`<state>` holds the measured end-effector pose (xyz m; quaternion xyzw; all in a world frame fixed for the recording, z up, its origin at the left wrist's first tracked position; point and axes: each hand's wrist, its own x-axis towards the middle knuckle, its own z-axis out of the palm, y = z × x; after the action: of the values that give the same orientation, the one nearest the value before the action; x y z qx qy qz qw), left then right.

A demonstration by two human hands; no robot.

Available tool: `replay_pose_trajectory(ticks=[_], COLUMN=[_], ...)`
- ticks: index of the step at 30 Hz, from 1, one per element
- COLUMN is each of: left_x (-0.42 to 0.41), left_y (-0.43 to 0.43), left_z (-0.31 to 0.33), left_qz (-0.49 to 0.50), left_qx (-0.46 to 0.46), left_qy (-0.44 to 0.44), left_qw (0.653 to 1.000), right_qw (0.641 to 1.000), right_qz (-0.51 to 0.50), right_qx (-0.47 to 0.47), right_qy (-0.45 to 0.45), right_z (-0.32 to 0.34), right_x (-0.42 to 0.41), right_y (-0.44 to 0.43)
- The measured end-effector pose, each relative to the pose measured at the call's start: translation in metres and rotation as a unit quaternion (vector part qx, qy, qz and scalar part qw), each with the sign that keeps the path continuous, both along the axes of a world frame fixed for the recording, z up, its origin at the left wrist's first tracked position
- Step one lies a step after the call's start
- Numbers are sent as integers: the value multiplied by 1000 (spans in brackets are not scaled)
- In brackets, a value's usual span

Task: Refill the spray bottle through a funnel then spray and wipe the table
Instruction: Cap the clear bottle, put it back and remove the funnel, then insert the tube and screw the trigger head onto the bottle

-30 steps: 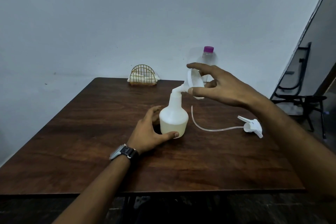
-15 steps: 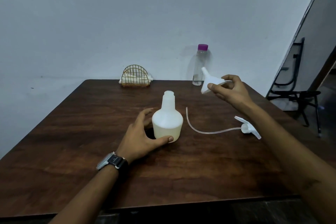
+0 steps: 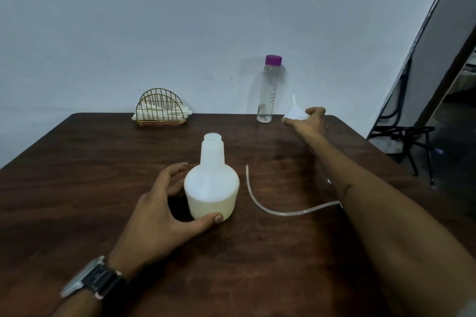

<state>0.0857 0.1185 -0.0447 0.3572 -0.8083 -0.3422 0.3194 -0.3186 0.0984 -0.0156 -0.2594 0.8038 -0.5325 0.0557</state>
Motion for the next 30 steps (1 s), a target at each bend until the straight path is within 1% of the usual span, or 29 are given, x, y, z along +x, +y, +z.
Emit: replay_pose_trajectory(ticks=[3, 6, 9, 12, 17, 23, 26, 28, 30], left_x=[-3, -5, -6, -8, -9, -10, -9, -9, -8], left_y=[-5, -9, -12, -14, -17, -17, -17, -17, -16], left_z=[-2, -4, -5, -7, -10, -10, -10, -10, -8], left_qz=[-1, 0, 0, -5, -5, -6, -9, -10, -13], left_qx=[-4, 0, 7, 12, 4, 9, 11, 12, 12], left_qy=[5, -4, -5, -6, -1, 7, 1, -3, -3], left_qw=[1000, 1000, 1000, 1000, 1000, 1000, 1000, 1000, 1000], right_qw=[1000, 997, 993, 987, 980, 973, 976, 976, 964], right_qz=[-2, -9, -6, -10, -7, 10, 36, 73, 103], right_qx=[19, 72, 122, 161, 197, 230, 214, 200, 225], right_qy=[14, 0, 7, 16, 26, 17, 18, 45, 96], right_z=[-4, -9, -13, -17, -17, 6, 23, 37, 51], right_x=[-14, -23, -28, -30, -27, -10, 5, 17, 34], right_y=[-25, -47, -61, -68, -67, -48, -22, 6, 41])
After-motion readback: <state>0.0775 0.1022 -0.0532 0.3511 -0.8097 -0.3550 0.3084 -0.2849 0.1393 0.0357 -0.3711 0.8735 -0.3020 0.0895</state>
